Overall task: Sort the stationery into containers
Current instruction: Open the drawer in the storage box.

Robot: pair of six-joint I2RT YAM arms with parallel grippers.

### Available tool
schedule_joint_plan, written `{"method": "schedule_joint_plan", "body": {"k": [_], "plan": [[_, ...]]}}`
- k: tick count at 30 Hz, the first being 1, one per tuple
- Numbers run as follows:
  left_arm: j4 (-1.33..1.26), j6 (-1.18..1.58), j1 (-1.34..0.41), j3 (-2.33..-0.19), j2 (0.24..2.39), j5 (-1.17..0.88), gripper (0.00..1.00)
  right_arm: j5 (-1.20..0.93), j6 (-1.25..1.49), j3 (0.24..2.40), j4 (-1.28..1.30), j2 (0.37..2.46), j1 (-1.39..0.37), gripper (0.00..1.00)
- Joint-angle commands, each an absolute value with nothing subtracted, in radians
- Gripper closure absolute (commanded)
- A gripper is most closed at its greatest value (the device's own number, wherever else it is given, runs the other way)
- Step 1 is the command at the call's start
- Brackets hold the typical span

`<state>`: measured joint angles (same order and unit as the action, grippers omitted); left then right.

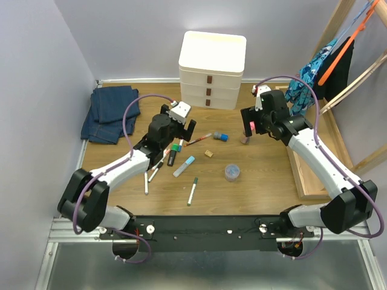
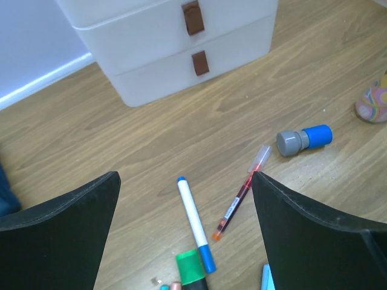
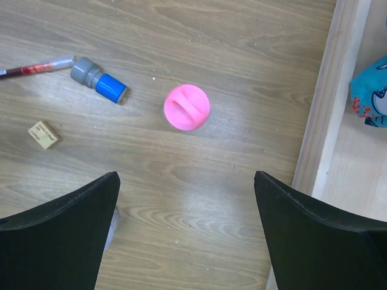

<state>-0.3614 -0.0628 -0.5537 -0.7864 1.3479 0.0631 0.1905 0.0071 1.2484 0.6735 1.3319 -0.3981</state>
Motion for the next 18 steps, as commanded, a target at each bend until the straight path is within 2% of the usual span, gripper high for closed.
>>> {"method": "schedule_joint_plan", "body": {"k": [1,6,10,18], "plan": [[-0.607,-0.090,-0.581,-0.793,1.477,0.119,0.01,0.228,0.049,1.301,0.617,1.374,-0.402,0.00],[-0.758,-0.123,-0.604,-0.870,1.684,0.169,0.01,0.248,0.009,1.356,0.561,1.445,-0.397,0.00],[-0.906,-0.192,-0.621,-0.951,1.807,0.134,0.05,0.142,0.073,1.442,0.526,1.517,-0.332,0.00],[-0.942,-0.132,-0.638,-1.126,2.018,0.176,0.09,0.081,0.175,1.539,0.425,1.658,-0.308,0.00]]}}
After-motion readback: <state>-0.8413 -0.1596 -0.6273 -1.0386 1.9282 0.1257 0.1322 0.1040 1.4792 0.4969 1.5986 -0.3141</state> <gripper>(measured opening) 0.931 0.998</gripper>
